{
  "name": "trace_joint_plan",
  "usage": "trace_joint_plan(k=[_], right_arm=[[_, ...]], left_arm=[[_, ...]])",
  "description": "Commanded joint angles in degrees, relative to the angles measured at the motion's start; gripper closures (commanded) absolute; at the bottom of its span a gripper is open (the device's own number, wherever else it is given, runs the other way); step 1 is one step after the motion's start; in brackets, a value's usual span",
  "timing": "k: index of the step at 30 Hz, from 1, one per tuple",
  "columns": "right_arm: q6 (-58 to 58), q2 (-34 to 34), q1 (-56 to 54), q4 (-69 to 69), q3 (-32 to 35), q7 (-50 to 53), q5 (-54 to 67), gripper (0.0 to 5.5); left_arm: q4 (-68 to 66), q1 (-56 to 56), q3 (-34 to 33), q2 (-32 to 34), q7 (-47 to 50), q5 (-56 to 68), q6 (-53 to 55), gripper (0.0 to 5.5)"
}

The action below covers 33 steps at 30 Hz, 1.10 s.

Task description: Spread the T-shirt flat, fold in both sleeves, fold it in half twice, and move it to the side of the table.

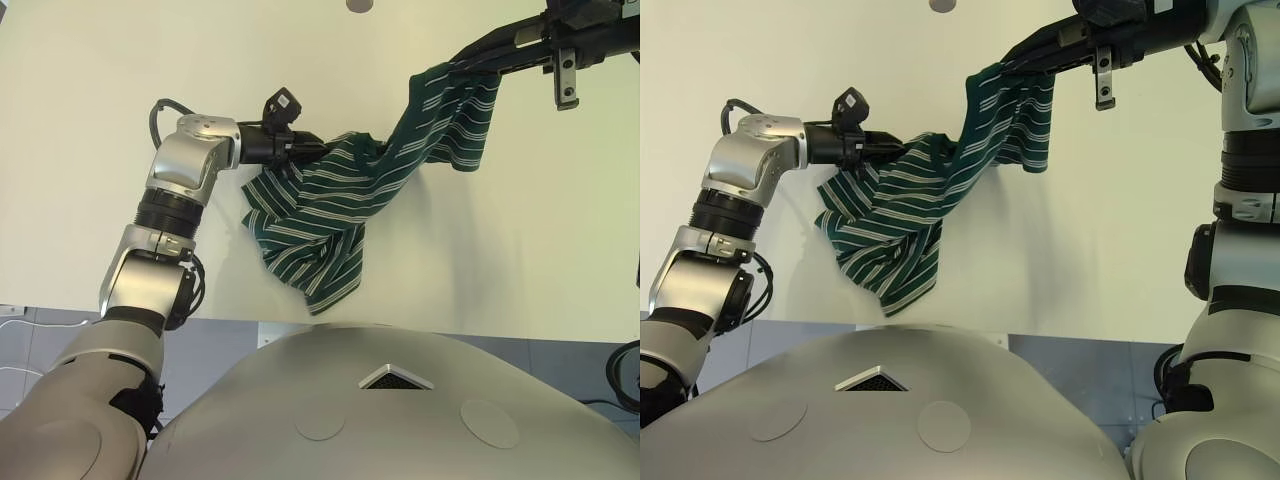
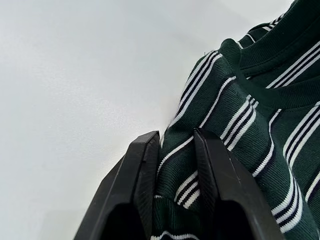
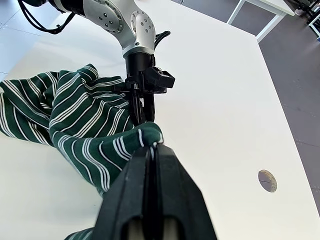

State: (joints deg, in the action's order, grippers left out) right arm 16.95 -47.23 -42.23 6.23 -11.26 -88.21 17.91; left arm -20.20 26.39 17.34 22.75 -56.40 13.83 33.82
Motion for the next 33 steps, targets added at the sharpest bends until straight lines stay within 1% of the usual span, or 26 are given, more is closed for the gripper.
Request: trace_joint_plan(k=[1,4,5,9,11,12,15,18,21,23,25,28,33], right_arm=[[-1.03,0.14,0.54,1.13,0.21,0.40,-0.90,5.50],[-1.33,0.26,0.69,2.33,0.56,1.23,-1.33,5.50],[-1.30,0.28,0.74,2.81,0.81,1.72,-1.44,5.50],[-1.69,1.70,-3.50,10.43,3.77,7.76,-2.72,5.50],[-1.57,3.35,-7.84,15.38,6.16,11.68,-2.60,5.50],[-2.26,4.30,-11.08,19.44,7.33,14.33,-3.07,5.50],[-7.42,6.88,-19.93,32.03,8.60,21.24,-6.18,5.50],[-15.64,10.64,-30.10,46.98,8.18,29.89,-11.30,5.50],[-21.96,12.62,-37.60,57.57,6.82,38.24,-16.85,5.50],[-25.10,13.32,-41.34,62.60,5.71,44.14,-20.64,5.50],[-27.62,13.83,-44.28,66.27,4.08,50.72,-25.06,5.50],[-29.91,14.42,-46.72,69.22,1.47,59.59,-31.01,5.50],[-31.38,14.90,-48.93,70.76,0.73,65.39,-35.55,5.50]], left_arm=[[-1.17,-2.05,1.63,1.03,0.17,-2.54,-0.17,4.99],[-0.48,-2.03,0.41,1.45,0.43,-2.37,-1.79,5.49],[0.33,-2.13,-0.51,1.64,0.43,-1.80,-2.09,5.49],[5.82,2.46,-13.25,3.10,2.36,6.14,-0.70,5.49],[7.29,8.04,-17.58,4.74,2.67,8.69,0.81,5.49],[5.16,12.98,-19.04,5.54,3.30,8.59,0.53,5.49],[-6.92,26.56,-19.31,6.20,6.38,4.32,-4.85,5.49],[-26.46,41.63,-17.62,5.01,12.00,-2.90,-16.64,5.49],[-42.13,52.84,-17.39,4.10,18.82,-7.70,-25.42,5.49],[-48.98,57.62,-17.41,3.83,23.43,-10.26,-29.08,5.49],[-53.25,61.27,-17.55,3.84,28.15,-12.55,-31.46,5.49],[-56.01,64.47,-18.32,4.19,32.95,-14.68,-33.37,5.49],[-57.09,66.51,-19.55,4.56,34.99,-16.77,-35.00,5.49]])
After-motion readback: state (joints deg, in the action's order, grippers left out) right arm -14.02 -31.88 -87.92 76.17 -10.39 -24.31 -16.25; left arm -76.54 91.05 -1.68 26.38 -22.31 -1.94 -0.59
